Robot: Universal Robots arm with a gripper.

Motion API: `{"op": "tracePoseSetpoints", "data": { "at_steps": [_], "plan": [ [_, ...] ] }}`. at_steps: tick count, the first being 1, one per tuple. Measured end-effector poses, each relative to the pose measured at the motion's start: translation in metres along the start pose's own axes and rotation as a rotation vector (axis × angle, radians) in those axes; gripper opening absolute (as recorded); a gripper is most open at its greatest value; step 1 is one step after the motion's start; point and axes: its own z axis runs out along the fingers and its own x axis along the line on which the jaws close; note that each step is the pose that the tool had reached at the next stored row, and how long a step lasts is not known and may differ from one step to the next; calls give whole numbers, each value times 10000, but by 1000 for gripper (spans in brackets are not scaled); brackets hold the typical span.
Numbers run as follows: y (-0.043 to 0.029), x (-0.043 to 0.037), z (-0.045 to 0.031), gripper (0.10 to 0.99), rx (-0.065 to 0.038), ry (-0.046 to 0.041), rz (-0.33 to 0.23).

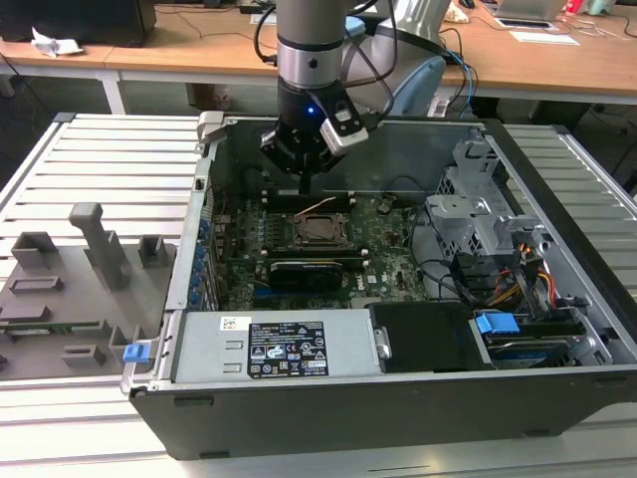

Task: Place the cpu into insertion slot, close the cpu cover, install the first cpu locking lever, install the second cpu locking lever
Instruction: 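Install the first cpu locking lever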

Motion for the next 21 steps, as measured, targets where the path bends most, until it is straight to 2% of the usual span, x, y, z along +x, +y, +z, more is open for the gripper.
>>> {"op": "tracePoseSetpoints", "data": {
  "at_steps": [2, 3, 8, 10, 17, 21],
  "plan": [
    [0, 0, 7, 106, -149, -15, 3],
    [0, 0, 12, 106, -168, -23, 4],
    [0, -23, 88, 106, -169, -45, -38],
    [3, -43, 129, 106, -172, -39, -229],
    [28, -98, 157, 106, -176, -33, -417],
    [29, -104, 187, 106, -179, -27, -586]
  ]
}}
